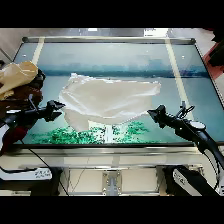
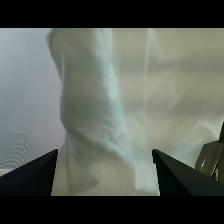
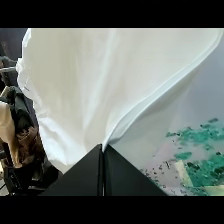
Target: Fold the shirts.
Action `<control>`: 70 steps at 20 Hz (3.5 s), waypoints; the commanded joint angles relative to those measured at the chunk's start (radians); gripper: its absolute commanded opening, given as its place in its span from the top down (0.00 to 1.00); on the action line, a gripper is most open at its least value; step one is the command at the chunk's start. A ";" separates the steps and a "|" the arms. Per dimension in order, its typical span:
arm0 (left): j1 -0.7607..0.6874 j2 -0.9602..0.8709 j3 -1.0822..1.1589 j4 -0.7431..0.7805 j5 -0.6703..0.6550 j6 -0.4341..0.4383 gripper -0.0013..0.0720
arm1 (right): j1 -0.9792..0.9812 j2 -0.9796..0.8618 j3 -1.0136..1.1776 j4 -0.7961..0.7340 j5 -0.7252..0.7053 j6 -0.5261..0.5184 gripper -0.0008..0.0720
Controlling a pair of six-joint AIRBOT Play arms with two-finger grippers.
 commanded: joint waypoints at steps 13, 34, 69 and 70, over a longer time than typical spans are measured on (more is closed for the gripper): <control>0.042 0.100 0.357 -0.576 -0.497 0.176 0.97 | -0.195 0.309 0.239 -0.045 0.107 -0.006 0.96; -0.140 0.319 0.939 0.478 -0.360 -0.222 0.97 | -0.438 0.055 1.002 -0.393 0.463 -0.034 0.96; -0.594 -0.260 0.645 1.070 -0.272 -0.509 0.97 | -0.015 -0.448 0.596 -1.005 -0.015 0.099 0.96; -0.594 -0.260 0.632 1.126 -0.256 -0.547 0.97 | -0.015 -0.448 0.591 -1.004 -0.011 0.099 0.96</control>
